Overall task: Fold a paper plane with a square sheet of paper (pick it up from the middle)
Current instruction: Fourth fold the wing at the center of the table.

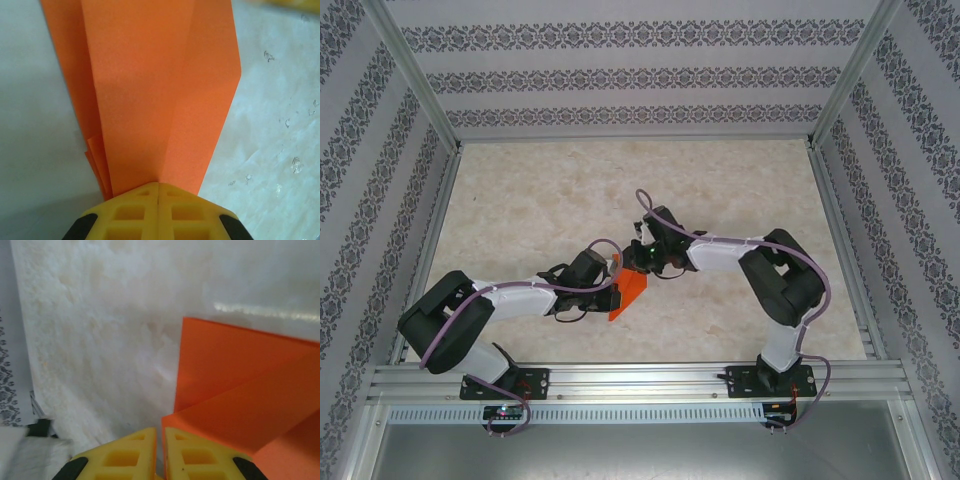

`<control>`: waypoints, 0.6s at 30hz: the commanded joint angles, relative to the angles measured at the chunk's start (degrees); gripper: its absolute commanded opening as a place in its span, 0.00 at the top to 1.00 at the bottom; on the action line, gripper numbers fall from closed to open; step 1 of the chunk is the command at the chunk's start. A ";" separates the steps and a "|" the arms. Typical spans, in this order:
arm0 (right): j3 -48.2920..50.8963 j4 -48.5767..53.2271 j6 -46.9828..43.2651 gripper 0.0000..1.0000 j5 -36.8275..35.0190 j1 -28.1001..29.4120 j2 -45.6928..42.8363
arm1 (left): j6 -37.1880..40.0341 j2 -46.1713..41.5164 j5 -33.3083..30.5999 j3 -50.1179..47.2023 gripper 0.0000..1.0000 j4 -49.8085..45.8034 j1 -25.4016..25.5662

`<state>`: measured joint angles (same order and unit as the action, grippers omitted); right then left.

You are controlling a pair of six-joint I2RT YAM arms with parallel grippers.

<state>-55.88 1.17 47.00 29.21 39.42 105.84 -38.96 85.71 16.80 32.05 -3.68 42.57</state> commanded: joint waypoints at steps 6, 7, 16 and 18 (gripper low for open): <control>1.90 0.13 -0.21 0.88 -4.14 -1.49 5.44 | 1.81 2.60 -2.71 -2.79 1.00 -14.64 0.68; 1.58 1.28 -0.82 0.87 -5.02 -2.27 5.27 | 1.85 2.53 -2.84 -2.84 1.00 -14.89 0.68; -4.00 8.68 -6.03 0.88 -8.09 -9.08 6.01 | 1.92 2.64 -2.87 -3.04 1.00 -15.57 0.68; -5.61 10.66 -7.20 0.87 -8.67 -9.99 6.47 | 1.90 2.63 -2.77 -3.00 1.00 -15.57 0.68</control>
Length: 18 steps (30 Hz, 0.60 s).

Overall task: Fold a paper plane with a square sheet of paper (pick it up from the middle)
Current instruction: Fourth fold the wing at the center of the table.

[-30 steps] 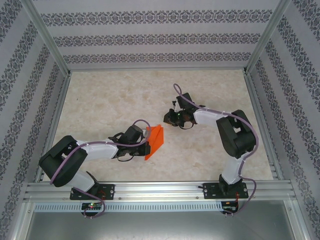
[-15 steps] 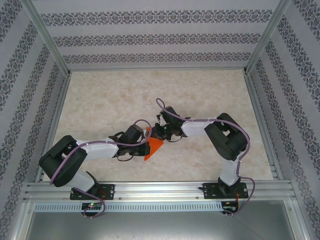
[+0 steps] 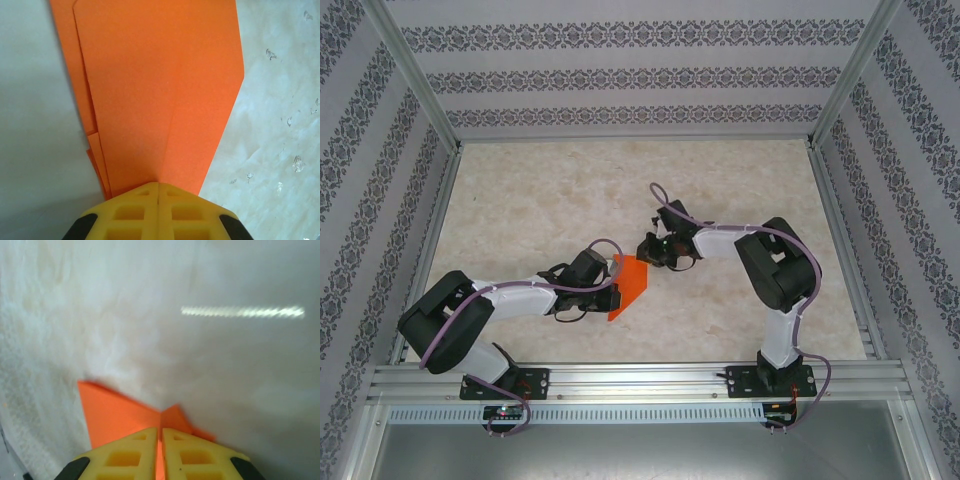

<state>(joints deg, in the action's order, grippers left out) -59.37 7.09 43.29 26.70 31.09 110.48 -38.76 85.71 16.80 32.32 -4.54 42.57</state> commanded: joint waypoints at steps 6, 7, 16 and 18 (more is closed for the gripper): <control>-4.92 8.09 -5.60 0.87 -5.64 -3.14 -0.49 | 1.81 2.69 -2.64 -3.22 1.00 -14.61 0.68; -5.00 8.34 -5.67 0.86 -5.36 -3.04 -1.88 | 1.85 2.73 -2.60 -3.15 1.00 -14.62 0.63; 1.58 -0.17 0.44 0.84 -0.50 2.35 -12.44 | 2.17 2.57 -2.07 -2.87 1.00 -14.19 0.68; 2.54 -2.77 2.41 0.85 1.44 4.23 -11.13 | 2.36 2.53 -2.01 -2.67 1.00 -14.19 0.68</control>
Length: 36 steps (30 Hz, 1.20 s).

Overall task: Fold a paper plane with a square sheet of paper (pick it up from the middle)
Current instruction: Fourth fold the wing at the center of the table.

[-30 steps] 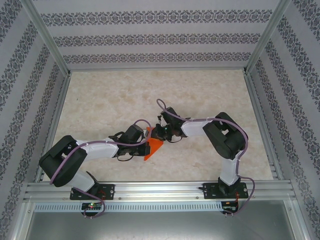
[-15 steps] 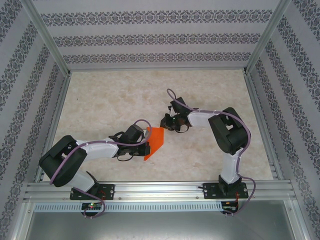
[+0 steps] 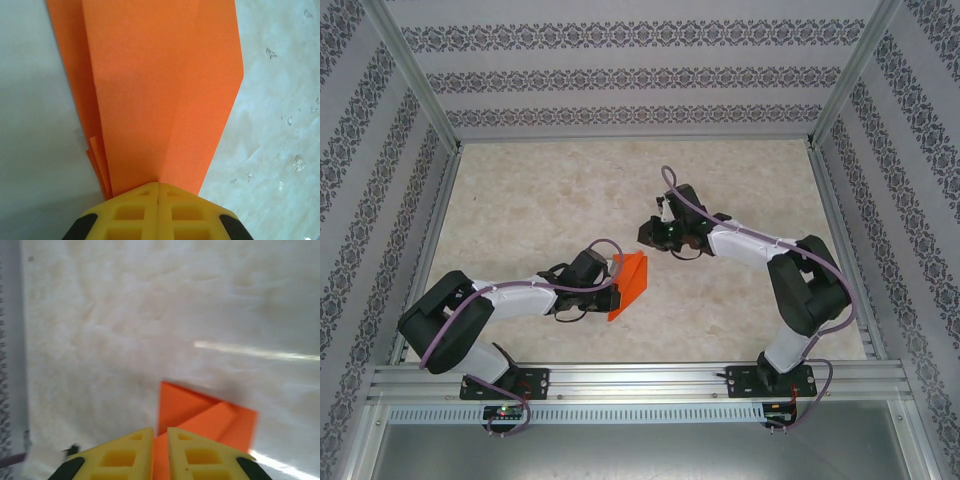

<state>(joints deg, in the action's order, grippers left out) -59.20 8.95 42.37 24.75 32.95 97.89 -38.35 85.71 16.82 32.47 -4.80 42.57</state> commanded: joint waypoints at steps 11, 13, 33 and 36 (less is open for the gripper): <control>6.32 -12.26 8.51 0.89 4.44 7.81 9.53 | 1.71 2.15 -1.54 -2.17 1.00 -13.37 0.68; 6.53 -10.90 7.74 0.89 3.49 8.02 10.22 | 1.74 2.05 -1.68 -2.24 1.00 -13.39 0.68; 9.15 -8.95 6.42 0.91 -0.72 8.18 14.64 | -1.14 1.87 11.24 12.00 0.97 -10.00 -5.20; 9.37 -9.03 6.74 0.91 -0.85 8.26 14.76 | -3.22 4.56 12.96 10.86 0.97 -5.25 -5.21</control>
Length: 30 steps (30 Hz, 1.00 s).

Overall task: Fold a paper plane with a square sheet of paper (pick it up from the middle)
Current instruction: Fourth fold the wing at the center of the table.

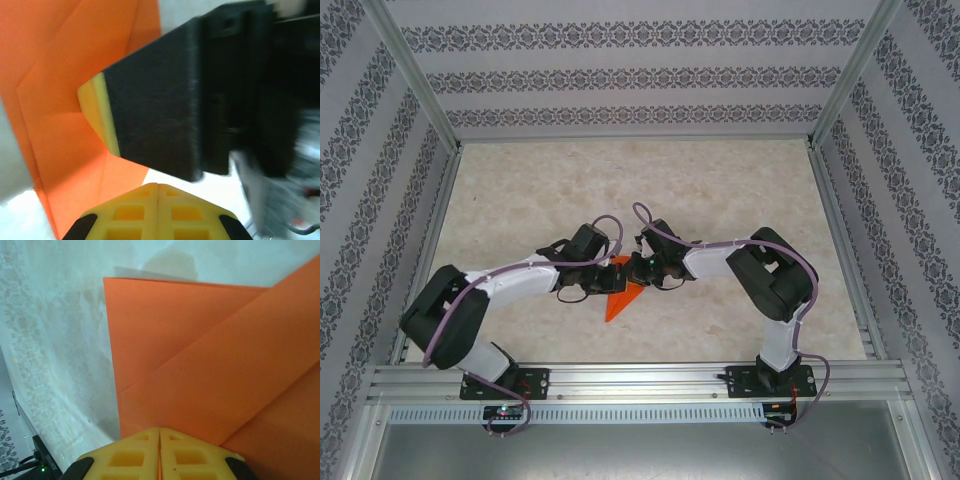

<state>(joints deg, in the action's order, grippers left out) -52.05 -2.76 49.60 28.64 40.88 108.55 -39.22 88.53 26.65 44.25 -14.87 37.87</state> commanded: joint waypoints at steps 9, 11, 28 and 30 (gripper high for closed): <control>2.57 2.76 -0.47 0.91 -4.78 0.28 4.30 | -2.71 4.41 -1.68 -3.65 0.96 7.44 -0.60; 2.53 2.85 -0.49 0.91 -4.83 0.17 4.30 | -2.95 4.93 -3.08 -4.31 0.95 7.59 -0.60; 1.05 6.68 -1.77 0.92 -7.78 -0.11 5.22 | -3.88 -0.88 4.56 -17.30 0.97 4.05 -0.60; 1.00 6.90 -1.81 0.92 -8.12 -0.23 5.35 | -4.10 -2.96 4.15 -18.10 0.97 2.71 -0.60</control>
<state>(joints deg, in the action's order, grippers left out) -52.51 -2.61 49.58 28.67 40.88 109.03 -42.30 86.67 28.71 30.02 -1.08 37.15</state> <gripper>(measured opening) 0.085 0.053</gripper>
